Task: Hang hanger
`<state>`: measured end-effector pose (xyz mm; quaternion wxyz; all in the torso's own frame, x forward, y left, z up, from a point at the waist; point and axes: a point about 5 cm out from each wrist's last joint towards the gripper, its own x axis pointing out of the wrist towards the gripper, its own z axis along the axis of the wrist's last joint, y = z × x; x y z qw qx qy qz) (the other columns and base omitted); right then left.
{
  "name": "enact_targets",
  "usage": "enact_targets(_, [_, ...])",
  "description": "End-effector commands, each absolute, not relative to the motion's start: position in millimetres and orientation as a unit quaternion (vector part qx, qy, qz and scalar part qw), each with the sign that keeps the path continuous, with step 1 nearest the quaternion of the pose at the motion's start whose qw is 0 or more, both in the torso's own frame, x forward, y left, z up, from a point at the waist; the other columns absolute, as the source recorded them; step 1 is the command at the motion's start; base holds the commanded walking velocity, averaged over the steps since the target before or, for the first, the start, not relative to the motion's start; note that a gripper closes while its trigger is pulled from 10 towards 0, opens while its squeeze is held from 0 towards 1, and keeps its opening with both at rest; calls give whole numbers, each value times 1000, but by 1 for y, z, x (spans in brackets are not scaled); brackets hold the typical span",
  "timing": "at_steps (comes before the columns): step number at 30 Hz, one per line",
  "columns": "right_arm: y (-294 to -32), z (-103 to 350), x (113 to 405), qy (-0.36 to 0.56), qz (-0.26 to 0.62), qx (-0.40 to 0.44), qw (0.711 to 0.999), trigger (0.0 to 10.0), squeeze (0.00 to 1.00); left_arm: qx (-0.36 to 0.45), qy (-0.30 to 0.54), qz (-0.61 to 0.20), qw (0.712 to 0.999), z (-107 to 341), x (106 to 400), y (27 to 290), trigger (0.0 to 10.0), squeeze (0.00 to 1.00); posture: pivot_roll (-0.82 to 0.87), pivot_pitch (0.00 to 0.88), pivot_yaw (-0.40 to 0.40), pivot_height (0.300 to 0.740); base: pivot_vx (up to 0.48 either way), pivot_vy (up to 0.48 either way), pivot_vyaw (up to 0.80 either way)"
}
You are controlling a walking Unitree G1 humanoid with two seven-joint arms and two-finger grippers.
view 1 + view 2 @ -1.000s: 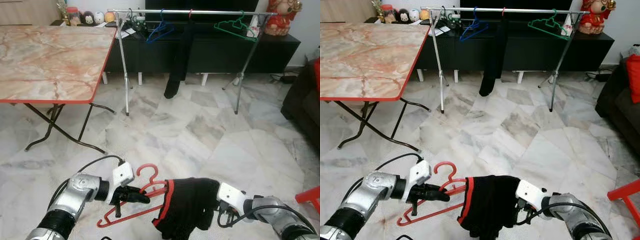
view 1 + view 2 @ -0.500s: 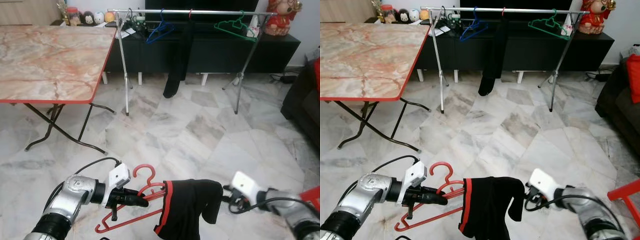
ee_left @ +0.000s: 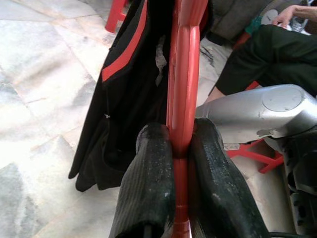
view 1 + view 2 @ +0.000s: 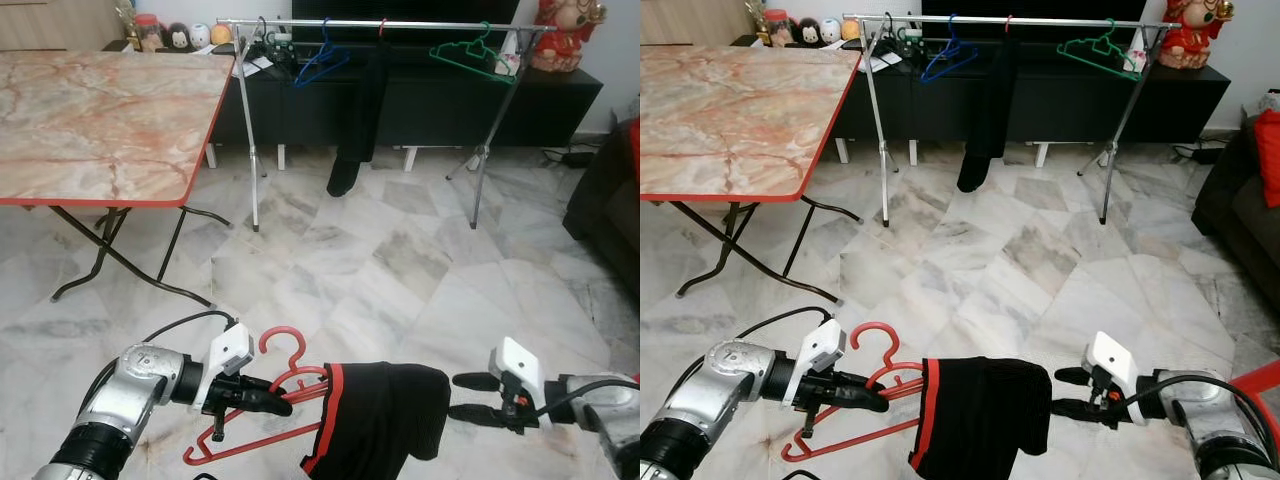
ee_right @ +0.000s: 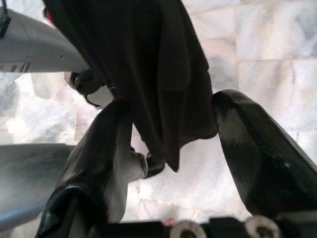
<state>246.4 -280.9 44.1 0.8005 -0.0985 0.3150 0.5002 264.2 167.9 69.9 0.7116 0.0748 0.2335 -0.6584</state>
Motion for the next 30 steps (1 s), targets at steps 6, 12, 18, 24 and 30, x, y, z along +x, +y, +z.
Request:
enact_targets(6, [-285,52,249,304,499,-115,804,10000,0,71,189,-686,699,93,271,162,0,0,-96,0,-80,727,0,0,0])
enact_targets(12, [-276,42,244,315,514,-115,789,10000,0,58,162,-708,685,105,271,154,0,0,-88,0,-78,727,0,0,0])
enact_targets(18, [-268,36,244,318,523,-100,784,10000,0,58,158,-718,675,110,269,150,0,0,-85,0,-74,727,0,0,0])
enact_targets(24, [-258,30,244,316,522,-90,788,5255,0,56,155,-723,671,111,268,145,0,0,-82,0,-74,727,0,0,0])
enact_targets(30, [-252,29,246,304,520,-65,796,0,0,54,155,-724,670,110,267,143,0,0,-78,0,-73,727,0,0,0])
